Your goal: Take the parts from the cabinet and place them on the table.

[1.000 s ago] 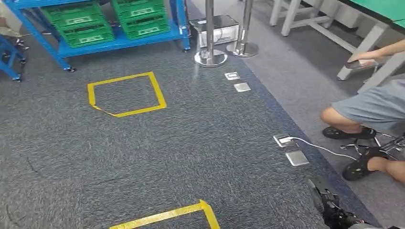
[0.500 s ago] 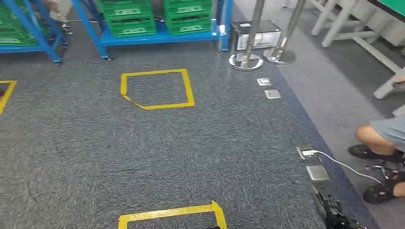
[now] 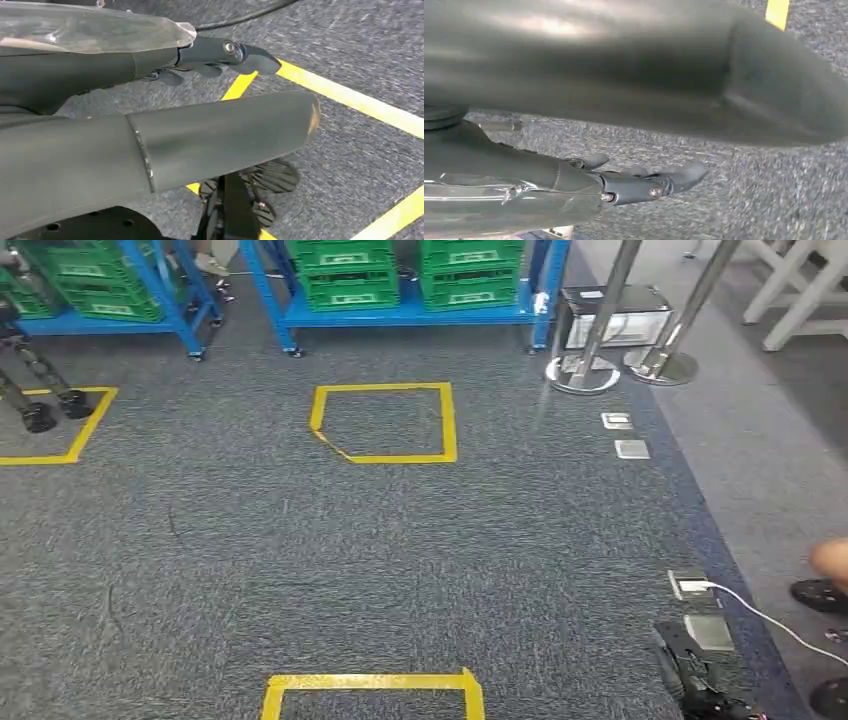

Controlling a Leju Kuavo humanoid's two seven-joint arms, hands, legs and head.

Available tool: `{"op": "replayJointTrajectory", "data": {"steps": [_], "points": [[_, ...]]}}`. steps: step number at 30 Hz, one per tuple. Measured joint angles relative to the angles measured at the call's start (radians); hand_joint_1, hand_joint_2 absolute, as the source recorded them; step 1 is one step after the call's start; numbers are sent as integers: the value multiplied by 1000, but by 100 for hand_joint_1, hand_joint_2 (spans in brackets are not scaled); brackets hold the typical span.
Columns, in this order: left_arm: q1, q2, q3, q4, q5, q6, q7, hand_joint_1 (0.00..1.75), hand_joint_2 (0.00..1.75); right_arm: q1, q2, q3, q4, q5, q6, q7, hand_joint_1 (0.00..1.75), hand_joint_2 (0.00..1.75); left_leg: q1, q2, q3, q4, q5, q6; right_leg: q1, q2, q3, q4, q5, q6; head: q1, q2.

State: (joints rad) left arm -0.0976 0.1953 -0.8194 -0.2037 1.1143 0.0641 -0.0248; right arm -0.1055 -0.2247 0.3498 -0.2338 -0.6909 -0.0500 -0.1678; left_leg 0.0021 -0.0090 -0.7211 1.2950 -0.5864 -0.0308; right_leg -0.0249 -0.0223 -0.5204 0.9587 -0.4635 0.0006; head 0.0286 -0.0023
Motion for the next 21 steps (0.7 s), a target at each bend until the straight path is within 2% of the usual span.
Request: {"op": "replayJointTrajectory", "data": {"steps": [1, 2, 3, 4, 5, 6, 9, 10, 11, 12, 14, 15, 16, 17, 18, 19, 20, 21], "points": [[1, -1, 0, 0, 0, 0, 0, 0, 0, 0, 0, 0, 0, 0, 0, 0, 0, 0, 3, 1, -1, -6, 18, -1, 0, -10, 2, 0, -1, 1, -1, 0], [2, 0, 0, 0, 0, 0, 0, 0, 0, -1, 0, -1, 0, 0, 0, 0, 0, 0, 4, 2, 24, -58, 53, 0, 0, -19, 4, 0, -3, 2, -1, 0], [2, 0, 0, 0, 0, 0, 0, 0, 0, -1, 0, -1, 0, 0, 0, 0, 0, 0, 4, 7, 74, -159, 103, 4, 0, -29, 7, 0, -5, 4, -2, 0], [2, 2, 0, 0, 0, 0, 0, 0, 0, -1, 0, -1, 0, 0, 0, 0, 0, 0, 2, 23, 128, -261, 144, 10, 0, -37, 11, 0, -8, 7, -2, 0], [0, 3, 0, 0, 0, 0, 0, 0, 0, -2, 0, -1, 0, 0, 0, 0, 0, 0, -4, 69, 172, -342, 161, 20, 2, -45, 16, 0, -10, 10, -3, 0], [-2, 5, 0, 0, 0, 0, 0, 0, 0, -2, 2, -1, 0, 0, 0, 0, 0, 0, -10, 69, 171, -350, 157, 26, 8, -53, 16, 1, -15, 18, -2, 0], [1, 4, 0, 0, 0, 0, 0, 0, 0, -5, 3, -1, 0, 0, 0, 0, 0, 0, -15, 36, 166, -350, 157, 37, 6, -73, 28, -10, -17, 32, -2, 0], [2, 5, 0, 0, 0, 0, 0, 0, 0, -6, 4, -1, 0, 0, 0, 0, 0, 0, -5, 26, 180, -367, 166, 47, 7, -74, 32, -10, -22, 41, -1, 0], [2, 2, 0, 0, 0, 0, 0, 0, 0, -6, 4, -1, 0, 0, 0, 0, 0, 0, -3, 21, 186, -375, 168, 50, 2, -34, 29, 13, -40, 44, 3, 0], [1, 3, 0, 0, 0, 0, 0, 0, 0, -5, 4, -1, 0, 0, 0, 0, 0, 0, -3, 16, 187, -376, 169, 56, 3, -6, 0, 72, -78, 43, 6, 0], [-1, 2, 0, 0, 0, 0, 0, 0, 0, -4, 4, -1, 2, 0, 0, 0, 0, 0, -4, -2, 187, -376, 167, 61, 5, 16, -89, 253, -160, 47, 17, 0], [-1, 2, 0, 0, 0, 0, 0, 0, 0, 0, 4, -1, 3, 0, 0, 0, 0, 0, -5, -13, 187, -375, 166, 62, 5, 18, -123, 316, -176, 48, 18, 0], [0, 2, 0, 0, 0, 0, 0, 0, 0, 3, 4, -1, 3, 0, 0, 1, 0, 0, -5, -26, 188, -374, 165, 62, 5, 18, -135, 329, -163, 48, 21, 0], [1, 2, 0, 0, 0, 0, 0, 0, 0, 3, 4, -1, 3, 0, 0, 1, 0, 0, -5, -37, 190, -372, 164, 62, 5, 18, -121, 290, -126, 47, 23, 0], [2, 1, 0, 0, 0, 0, 0, 0, 0, 2, 4, -1, 3, 0, 0, 0, 0, 0, -5, -48, 193, -369, 161, 60, 5, 20, -89, 212, -77, 46, 26, 0], [1, 0, -1, 0, 0, 0, 0, 0, 0, 0, 4, -2, 3, 0, 0, 0, 0, 0, -3, -58, 197, -365, 156, 56, 3, 26, -44, 110, -22, 45, 29, 0], [2, -1, -1, 0, 0, 0, 0, 0, 0, 1, 4, -2, 3, 0, 0, 0, 0, 0, -3, -67, 194, -359, 151, 50, -1, 53, -10, 24, 10, 44, 33, 0], [-1, 0, -1, 0, 0, 0, 0, 0, 0, 2, 4, -1, 5, 0, 0, 0, 0, 0, -10, -74, 190, -347, 143, 43, 2, 67, -3, 6, -8, 40, 34, 0]]}}
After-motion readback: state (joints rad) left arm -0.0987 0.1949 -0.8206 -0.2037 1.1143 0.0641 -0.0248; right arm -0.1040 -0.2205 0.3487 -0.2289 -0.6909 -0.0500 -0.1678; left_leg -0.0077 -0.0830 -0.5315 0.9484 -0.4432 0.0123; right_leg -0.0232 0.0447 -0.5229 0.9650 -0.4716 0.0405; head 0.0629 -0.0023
